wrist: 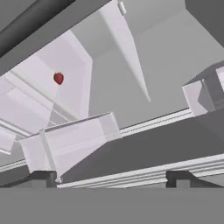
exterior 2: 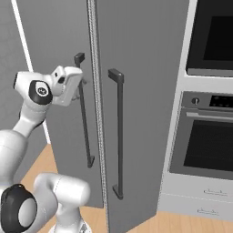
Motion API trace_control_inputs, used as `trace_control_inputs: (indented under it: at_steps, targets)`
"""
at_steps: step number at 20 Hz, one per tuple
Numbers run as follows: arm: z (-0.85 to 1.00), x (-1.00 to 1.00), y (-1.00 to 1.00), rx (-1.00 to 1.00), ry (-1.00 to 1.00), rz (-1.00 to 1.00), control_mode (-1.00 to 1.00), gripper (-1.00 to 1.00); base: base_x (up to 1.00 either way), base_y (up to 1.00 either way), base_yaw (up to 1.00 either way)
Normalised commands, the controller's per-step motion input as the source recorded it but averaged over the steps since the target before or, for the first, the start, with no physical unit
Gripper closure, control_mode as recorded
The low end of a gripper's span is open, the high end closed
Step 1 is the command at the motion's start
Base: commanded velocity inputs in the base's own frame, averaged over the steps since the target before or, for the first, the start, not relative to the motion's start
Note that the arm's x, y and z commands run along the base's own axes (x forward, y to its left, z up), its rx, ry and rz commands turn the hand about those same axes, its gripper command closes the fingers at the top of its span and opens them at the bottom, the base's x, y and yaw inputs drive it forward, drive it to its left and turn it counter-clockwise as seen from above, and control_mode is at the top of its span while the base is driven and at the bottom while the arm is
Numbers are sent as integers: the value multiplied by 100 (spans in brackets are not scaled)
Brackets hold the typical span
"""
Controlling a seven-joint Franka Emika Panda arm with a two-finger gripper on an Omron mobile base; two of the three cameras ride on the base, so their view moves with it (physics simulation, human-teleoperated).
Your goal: Take the strawberry from the fridge and place it on top of the pancake, located on the dining counter.
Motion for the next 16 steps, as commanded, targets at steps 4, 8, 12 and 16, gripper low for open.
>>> trace_control_inputs:
  at_steps: [4,8,12,16]
  targets:
    - [-2,30,-29,-6,1,-1,-100,-100,0,0,0]
    - [-2,9,-34,-7,2,-4,-100,-100,0,0,0]
    - [-3,0,-42,-6,1,-6,-100,-100,0,0,0]
    - [-4,0,-44,-6,2,-8,-100,-100,0,0,0]
